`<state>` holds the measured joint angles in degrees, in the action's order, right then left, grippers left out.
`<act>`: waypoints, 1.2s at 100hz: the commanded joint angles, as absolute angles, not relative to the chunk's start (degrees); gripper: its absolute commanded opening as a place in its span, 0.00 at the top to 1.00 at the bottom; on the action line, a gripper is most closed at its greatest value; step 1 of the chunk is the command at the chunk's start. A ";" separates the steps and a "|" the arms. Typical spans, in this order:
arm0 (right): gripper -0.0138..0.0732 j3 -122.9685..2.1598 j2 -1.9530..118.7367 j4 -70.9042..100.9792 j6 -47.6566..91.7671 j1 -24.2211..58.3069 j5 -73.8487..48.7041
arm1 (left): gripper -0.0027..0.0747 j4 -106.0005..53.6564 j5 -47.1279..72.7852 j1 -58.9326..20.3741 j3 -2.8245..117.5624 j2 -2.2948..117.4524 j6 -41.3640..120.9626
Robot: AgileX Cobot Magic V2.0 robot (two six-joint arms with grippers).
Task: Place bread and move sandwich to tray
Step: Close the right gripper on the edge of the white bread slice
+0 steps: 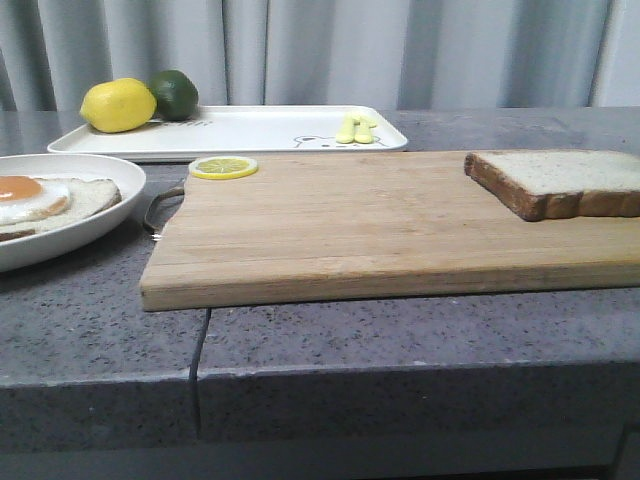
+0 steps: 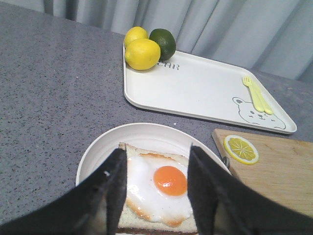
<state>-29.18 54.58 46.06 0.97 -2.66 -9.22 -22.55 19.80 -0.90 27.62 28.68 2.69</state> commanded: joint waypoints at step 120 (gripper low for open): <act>0.45 -36.94 69.05 50.17 1.17 -3.04 -6.19 | 0.61 -23.63 15.26 -0.78 29.68 29.24 2.25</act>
<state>-34.58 68.91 49.89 0.97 -2.66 -7.07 -22.55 19.75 -0.90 27.62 28.68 2.69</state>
